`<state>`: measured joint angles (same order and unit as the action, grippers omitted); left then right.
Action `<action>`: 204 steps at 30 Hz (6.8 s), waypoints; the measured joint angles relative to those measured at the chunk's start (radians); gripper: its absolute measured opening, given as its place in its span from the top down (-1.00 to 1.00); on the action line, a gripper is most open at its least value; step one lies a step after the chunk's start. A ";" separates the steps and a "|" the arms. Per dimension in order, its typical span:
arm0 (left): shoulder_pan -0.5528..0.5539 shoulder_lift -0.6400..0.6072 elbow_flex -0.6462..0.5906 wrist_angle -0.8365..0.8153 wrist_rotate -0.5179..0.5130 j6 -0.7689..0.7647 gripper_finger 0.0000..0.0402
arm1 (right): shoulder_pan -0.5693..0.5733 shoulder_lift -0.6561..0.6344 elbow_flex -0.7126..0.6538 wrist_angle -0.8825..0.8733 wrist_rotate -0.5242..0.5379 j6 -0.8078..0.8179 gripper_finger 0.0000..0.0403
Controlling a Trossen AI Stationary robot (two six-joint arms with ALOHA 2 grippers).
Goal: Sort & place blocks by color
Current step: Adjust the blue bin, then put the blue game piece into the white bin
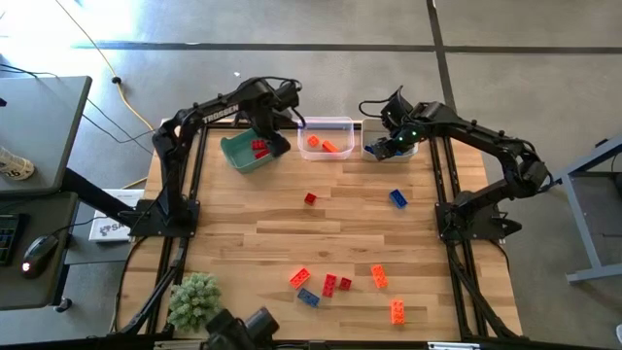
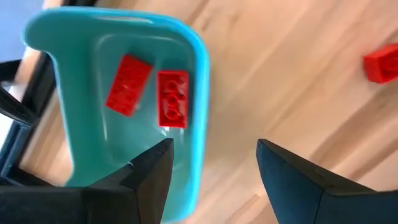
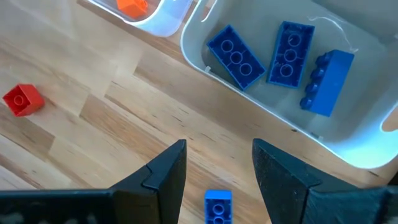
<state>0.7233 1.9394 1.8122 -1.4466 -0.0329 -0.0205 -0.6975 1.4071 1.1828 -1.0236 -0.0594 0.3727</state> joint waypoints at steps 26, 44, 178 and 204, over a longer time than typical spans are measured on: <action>-0.272 -0.155 -0.437 0.206 -0.010 -0.296 -0.06 | -0.003 0.000 0.000 0.029 0.000 -0.119 0.16; -0.177 -0.173 -0.678 0.321 -0.096 -0.238 -0.06 | -0.003 0.000 0.000 0.055 0.000 -0.074 0.16; -0.252 -0.519 -0.678 0.532 0.043 -0.055 -0.06 | 0.280 0.054 -0.419 0.218 -0.029 0.277 0.46; -0.258 -0.519 -0.678 0.535 0.044 -0.036 -0.06 | -0.052 0.027 -0.110 0.498 0.395 0.006 0.46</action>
<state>0.4654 1.4208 1.1339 -0.9117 0.0108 -0.0566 -0.7495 1.4343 1.0730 -0.5251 0.3351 0.3790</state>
